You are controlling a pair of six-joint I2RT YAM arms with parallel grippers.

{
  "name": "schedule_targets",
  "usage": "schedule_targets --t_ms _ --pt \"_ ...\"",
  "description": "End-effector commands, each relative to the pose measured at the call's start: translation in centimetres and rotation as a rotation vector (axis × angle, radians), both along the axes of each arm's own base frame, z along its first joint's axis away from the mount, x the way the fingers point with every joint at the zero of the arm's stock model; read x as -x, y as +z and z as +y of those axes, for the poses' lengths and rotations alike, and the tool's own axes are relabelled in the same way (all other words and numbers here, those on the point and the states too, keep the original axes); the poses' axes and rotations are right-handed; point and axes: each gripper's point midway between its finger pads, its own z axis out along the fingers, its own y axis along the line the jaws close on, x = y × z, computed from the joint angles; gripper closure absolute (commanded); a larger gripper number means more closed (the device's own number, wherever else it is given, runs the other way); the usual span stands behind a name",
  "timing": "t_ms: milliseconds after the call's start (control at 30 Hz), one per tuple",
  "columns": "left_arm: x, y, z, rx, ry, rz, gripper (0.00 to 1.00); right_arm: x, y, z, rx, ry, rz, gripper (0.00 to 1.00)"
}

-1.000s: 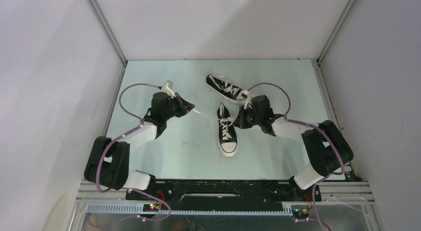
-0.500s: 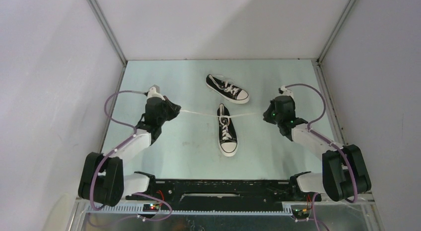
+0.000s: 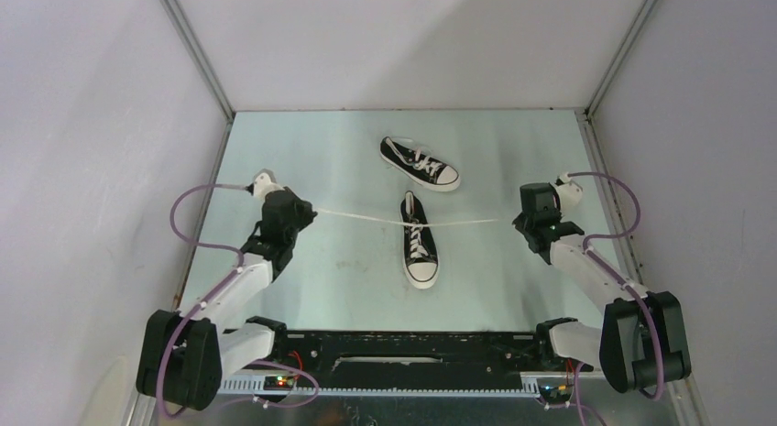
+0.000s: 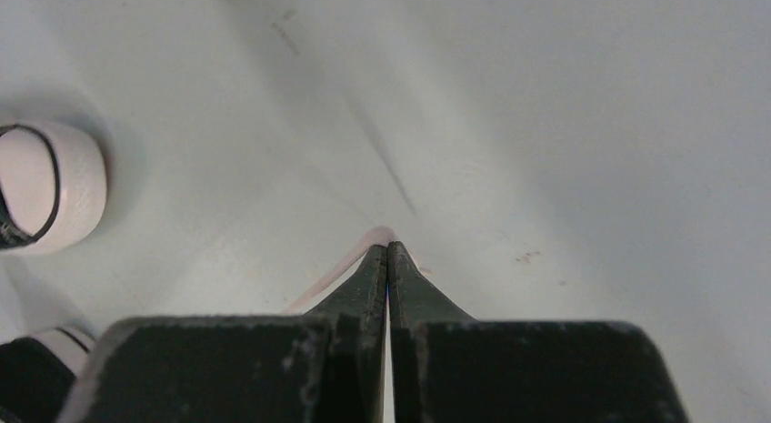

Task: Tie the shoes

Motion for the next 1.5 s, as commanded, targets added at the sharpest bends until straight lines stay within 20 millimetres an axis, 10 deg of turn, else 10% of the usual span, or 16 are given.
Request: schedule_targets --t_ms 0,267,500,767,933,1033,1267,1467 --pt "0.6 -2.5 4.3 -0.028 0.246 0.105 1.00 1.3 0.3 -3.1 0.064 -0.186 -0.002 1.00" --pt "2.9 -7.5 7.5 -0.027 0.416 0.343 1.00 2.1 -1.3 -4.3 0.012 -0.256 0.035 1.00" --pt "3.5 -4.9 8.8 -0.031 0.451 0.219 1.00 2.7 -1.2 -5.6 -0.001 -0.315 0.003 1.00" --pt "0.8 1.0 3.1 0.001 0.052 -0.115 0.89 1.1 0.0 -3.4 -0.043 -0.146 -0.059 1.00" --pt "1.0 4.5 0.6 -0.107 -0.083 -0.228 0.24 -0.2 1.7 -0.9 -0.008 0.016 -0.135 0.67" --pt "1.2 6.1 -3.7 -0.172 -0.272 -0.303 0.13 -0.7 2.8 1.2 -0.002 0.126 -0.192 0.57" --pt "1.0 3.4 -13.0 -0.304 -0.743 -0.230 0.00 -1.8 5.5 9.0 0.020 0.481 -0.333 0.28" --pt "1.6 -0.4 -16.9 -0.409 -0.944 -0.068 0.09 -1.4 6.6 11.9 0.017 0.611 -0.381 0.24"
